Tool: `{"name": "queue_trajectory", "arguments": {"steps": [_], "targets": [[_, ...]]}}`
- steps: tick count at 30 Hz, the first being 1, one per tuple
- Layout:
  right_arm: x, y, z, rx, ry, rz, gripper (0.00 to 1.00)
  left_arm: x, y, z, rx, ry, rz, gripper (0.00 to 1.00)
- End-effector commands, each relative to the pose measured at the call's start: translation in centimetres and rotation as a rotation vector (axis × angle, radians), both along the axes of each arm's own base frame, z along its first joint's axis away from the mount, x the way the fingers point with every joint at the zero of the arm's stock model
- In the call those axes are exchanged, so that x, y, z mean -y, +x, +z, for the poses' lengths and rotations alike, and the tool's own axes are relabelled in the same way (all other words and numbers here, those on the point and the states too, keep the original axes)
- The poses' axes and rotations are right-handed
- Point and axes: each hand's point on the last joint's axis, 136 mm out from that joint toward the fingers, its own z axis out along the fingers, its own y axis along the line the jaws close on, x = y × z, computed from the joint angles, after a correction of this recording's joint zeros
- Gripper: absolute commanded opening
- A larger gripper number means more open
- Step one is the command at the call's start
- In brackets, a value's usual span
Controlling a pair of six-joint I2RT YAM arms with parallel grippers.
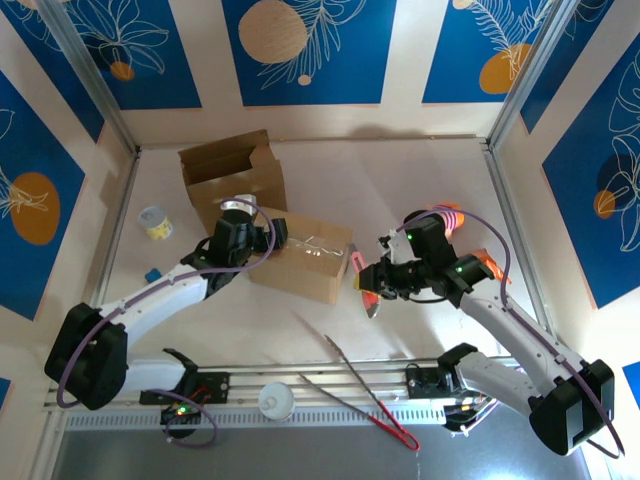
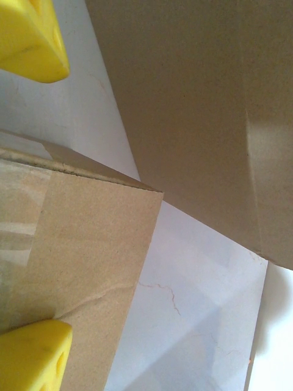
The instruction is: Unpack the express box
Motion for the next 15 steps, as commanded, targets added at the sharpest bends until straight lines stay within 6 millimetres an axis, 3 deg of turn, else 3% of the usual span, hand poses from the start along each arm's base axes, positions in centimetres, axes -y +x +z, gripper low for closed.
{"name": "queue_trajectory", "arguments": {"steps": [1, 15], "targets": [[0.0, -1.0, -0.8, -0.053, -0.001, 0.0, 0.0, -1.5, -2.3, -5.6, -0.176, 0.135, 0.006, 0.99], [-1.0, -2.3, -1.4, -0.11, 0.013, 0.038, 0.0, -1.4, -2.2, -5.8, -0.18, 0.131, 0.006, 0.99]]}}
